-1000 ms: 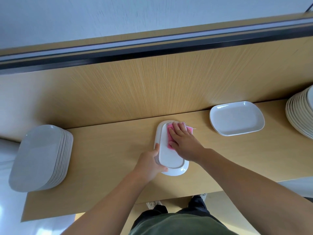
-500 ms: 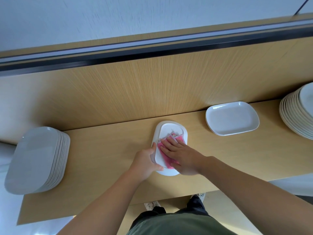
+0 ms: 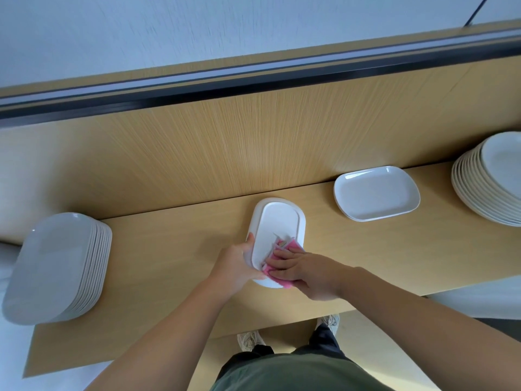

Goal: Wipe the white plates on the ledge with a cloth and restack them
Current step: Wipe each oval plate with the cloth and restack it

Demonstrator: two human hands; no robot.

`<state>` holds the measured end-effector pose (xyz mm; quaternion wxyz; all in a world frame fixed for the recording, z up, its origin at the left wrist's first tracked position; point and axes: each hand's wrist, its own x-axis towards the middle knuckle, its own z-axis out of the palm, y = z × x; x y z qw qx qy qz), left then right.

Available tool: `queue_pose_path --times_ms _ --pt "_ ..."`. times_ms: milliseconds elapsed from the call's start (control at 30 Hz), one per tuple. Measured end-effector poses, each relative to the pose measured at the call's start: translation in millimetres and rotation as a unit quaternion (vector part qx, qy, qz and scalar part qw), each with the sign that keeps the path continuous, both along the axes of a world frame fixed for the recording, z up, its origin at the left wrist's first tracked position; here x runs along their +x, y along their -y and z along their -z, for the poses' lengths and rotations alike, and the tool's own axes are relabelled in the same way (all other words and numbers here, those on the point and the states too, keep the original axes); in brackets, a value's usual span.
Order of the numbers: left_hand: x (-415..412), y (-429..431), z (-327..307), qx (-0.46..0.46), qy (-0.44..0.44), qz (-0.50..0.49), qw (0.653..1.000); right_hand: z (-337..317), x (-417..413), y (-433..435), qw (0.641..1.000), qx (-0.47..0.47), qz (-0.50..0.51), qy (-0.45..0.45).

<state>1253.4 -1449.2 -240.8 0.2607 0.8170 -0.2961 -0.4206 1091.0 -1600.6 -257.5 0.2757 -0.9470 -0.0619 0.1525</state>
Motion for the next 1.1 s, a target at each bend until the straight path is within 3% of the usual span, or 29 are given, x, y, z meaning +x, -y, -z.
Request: queue_pose_path --times_ms 133,233,367,467,567,767,1100 --pt "-1 -3 -2 -0.011 -0.002 -0.003 1.0 -8 -13 13 1.0 0.005 0.027 0.003" --pt "-3 -3 -9 -0.035 -0.023 -0.026 0.999 -19 -25 21 0.993 0.028 0.112 0.026" --pt "-5 -4 -24 -0.087 -0.064 -0.08 0.991 -46 -34 30 0.95 0.144 0.268 0.076" --pt "-8 -3 -37 -0.103 -0.074 -0.114 0.985 -71 -35 34 0.913 0.245 0.317 0.072" --pt "-13 -2 -46 -0.099 -0.068 -0.145 0.982 -86 -35 35 0.9 0.289 0.317 0.071" --pt "-26 -4 -63 -0.112 0.0 -0.176 0.978 -103 -31 43 0.915 0.295 0.259 0.099" --pt "-38 -44 -97 -0.083 0.171 -0.22 0.957 -113 -10 53 0.938 0.265 0.199 0.103"
